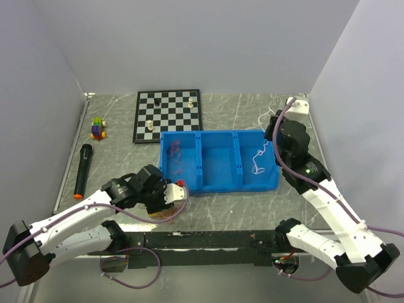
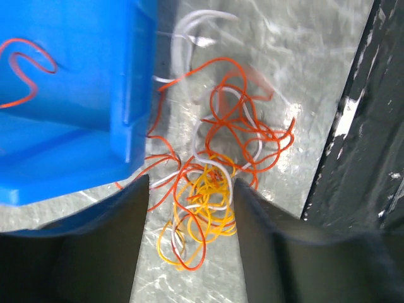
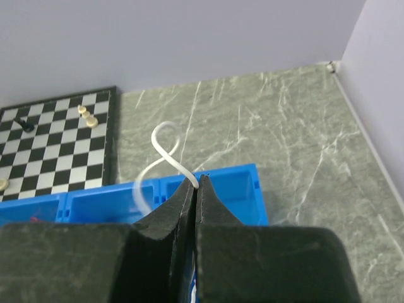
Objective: Untangle the cables
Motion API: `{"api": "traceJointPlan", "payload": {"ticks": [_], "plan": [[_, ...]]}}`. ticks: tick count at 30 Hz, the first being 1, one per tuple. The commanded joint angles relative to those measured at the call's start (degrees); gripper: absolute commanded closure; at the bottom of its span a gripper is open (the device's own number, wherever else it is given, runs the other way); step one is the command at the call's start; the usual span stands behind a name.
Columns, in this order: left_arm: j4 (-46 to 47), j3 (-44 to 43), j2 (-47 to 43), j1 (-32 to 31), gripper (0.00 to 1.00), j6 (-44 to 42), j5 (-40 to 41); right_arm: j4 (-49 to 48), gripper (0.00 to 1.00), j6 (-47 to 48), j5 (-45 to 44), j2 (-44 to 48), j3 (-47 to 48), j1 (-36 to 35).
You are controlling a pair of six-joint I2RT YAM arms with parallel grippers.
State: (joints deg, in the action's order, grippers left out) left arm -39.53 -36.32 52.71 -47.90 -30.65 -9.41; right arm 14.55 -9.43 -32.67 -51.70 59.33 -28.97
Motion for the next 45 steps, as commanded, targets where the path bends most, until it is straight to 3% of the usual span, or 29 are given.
{"api": "traceJointPlan", "payload": {"ticks": [1,15,23,26,28,30,39,43,45], "plan": [[-1.4,-5.0,0.4,1.2,0.36,1.7,-2.5,1.6,1.0,-4.1,3.8,-1.6,-0.5,1.4],[-6.7,-13.6,5.5,6.3,0.3,0.9,-7.1,5.1,1.0,-15.2,7.4,0.7,-13.4,2.2],[-13.0,-17.7,7.6,6.6,0.29,-0.1,-8.5,10.3,1.0,-18.8,8.4,-3.7,-13.0,4.3],[-13.2,-17.7,8.0,6.7,0.29,0.2,-8.6,12.0,0.82,-18.8,9.1,-6.7,-10.6,5.8],[-12.4,-17.5,7.6,6.7,0.29,0.7,-8.7,12.0,0.56,-18.4,9.2,-6.7,-9.3,5.9],[-11.7,-16.9,7.0,6.8,0.29,0.9,-8.9,12.0,0.4,-18.3,10.2,-5.7,-8.4,5.9],[-11.0,-15.5,7.9,6.7,0.28,2.3,-7.7,11.5,0.21,-18.1,18.5,-0.9,-9.1,4.1],[-10.0,-15.5,8.4,7.0,0.14,3.4,-6.7,15.9,0.18,-16.4,16.2,-3.6,-4.1,0.2],[-9.5,-15.8,8.4,7.1,0.12,3.7,-7.5,16.3,0.15,-16.4,15.5,-4.3,-3.0,-2.0]]}}
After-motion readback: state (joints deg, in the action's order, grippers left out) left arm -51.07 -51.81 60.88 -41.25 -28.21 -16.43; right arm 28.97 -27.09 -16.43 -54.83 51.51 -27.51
